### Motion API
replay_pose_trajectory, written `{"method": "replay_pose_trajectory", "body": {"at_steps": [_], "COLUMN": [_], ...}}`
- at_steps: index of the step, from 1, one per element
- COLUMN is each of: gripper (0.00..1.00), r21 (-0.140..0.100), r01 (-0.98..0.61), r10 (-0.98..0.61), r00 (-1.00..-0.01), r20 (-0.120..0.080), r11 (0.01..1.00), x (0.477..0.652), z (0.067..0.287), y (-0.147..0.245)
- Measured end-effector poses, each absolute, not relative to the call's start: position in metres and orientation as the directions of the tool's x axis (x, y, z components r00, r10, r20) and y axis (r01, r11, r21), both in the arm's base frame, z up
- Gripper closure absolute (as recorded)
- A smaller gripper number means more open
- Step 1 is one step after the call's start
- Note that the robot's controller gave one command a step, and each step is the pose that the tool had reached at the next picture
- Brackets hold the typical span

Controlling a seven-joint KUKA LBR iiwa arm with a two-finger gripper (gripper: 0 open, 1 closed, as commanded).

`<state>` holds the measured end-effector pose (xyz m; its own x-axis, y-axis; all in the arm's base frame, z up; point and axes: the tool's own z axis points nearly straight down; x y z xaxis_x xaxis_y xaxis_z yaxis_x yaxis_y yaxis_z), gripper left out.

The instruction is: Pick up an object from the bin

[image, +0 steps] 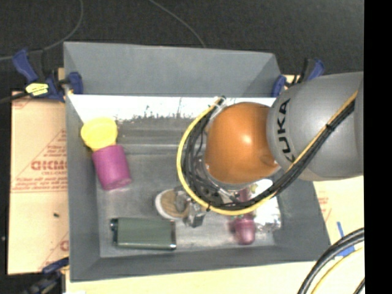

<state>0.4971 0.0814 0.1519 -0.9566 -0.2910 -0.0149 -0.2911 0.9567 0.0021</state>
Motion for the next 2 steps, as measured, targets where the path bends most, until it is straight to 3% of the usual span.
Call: {"method": "replay_pose_trajectory", "body": {"at_steps": [1,2], "gripper": [1.00,1.00], "r21": [0.001,0.002], "r01": [-0.269,-0.279], "r10": [-0.269,-0.279], "r00": [-0.963,-0.960], "r20": [-0.025,-0.014], "r11": [0.963,0.960], "x": [0.512,0.494], "z": [0.194,0.230], "y": [0.077,0.070]}}
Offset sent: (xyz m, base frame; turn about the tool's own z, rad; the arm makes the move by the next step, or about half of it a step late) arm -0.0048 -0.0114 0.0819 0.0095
